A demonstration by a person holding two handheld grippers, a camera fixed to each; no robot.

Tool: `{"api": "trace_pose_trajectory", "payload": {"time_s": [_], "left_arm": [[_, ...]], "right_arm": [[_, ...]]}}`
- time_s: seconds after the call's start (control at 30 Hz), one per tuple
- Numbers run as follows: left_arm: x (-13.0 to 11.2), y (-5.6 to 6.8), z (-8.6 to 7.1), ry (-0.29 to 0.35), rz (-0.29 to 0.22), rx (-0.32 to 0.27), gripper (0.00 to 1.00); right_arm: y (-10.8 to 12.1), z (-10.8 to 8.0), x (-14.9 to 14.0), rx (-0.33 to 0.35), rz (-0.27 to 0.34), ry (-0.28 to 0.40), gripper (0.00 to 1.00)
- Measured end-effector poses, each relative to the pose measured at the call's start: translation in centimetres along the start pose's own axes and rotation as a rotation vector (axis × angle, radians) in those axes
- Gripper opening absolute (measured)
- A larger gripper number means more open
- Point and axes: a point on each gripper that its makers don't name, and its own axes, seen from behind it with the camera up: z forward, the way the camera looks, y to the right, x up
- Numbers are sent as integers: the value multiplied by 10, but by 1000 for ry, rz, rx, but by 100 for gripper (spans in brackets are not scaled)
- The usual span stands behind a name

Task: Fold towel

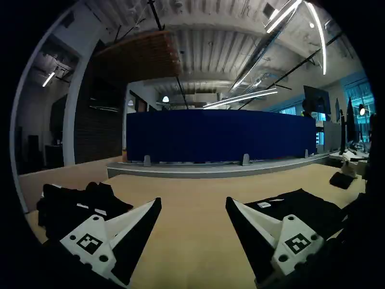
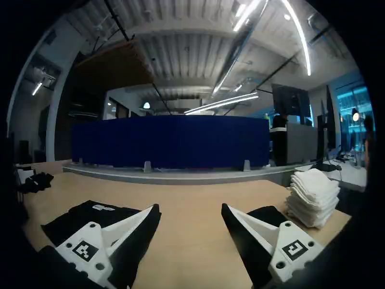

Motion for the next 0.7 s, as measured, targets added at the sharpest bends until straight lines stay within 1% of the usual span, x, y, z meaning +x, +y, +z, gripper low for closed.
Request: {"api": "trace_pose_trajectory", "payload": {"time_s": [0.1, 0.2, 0.3, 0.4, 0.5, 0.6, 0.7], "left_arm": [[-1, 4, -1, -4, -3, -4, 99], [2, 6, -2, -12, -3, -4, 99], [15, 6, -2, -7, -8, -4, 99], [32, 5, -4, -6, -12, -4, 99], [52, 6, -6, -13, -9, -8, 99], [73, 9, -9, -24, 0, -17, 99], [94, 12, -11, -30, 9, -28, 99]], "right_arm": [[1, 1, 0, -2, 12, -1, 100], [3, 0, 12, -5, 29, 13, 100], [4, -1, 23, -10, 19, 8, 100], [3, -4, 39, -13, 6, 2, 100], [3, -8, 59, -20, 7, 3, 100], [1, -11, 81, -19, 9, -2, 100], [-3, -13, 103, -11, -4, -11, 100]]}}
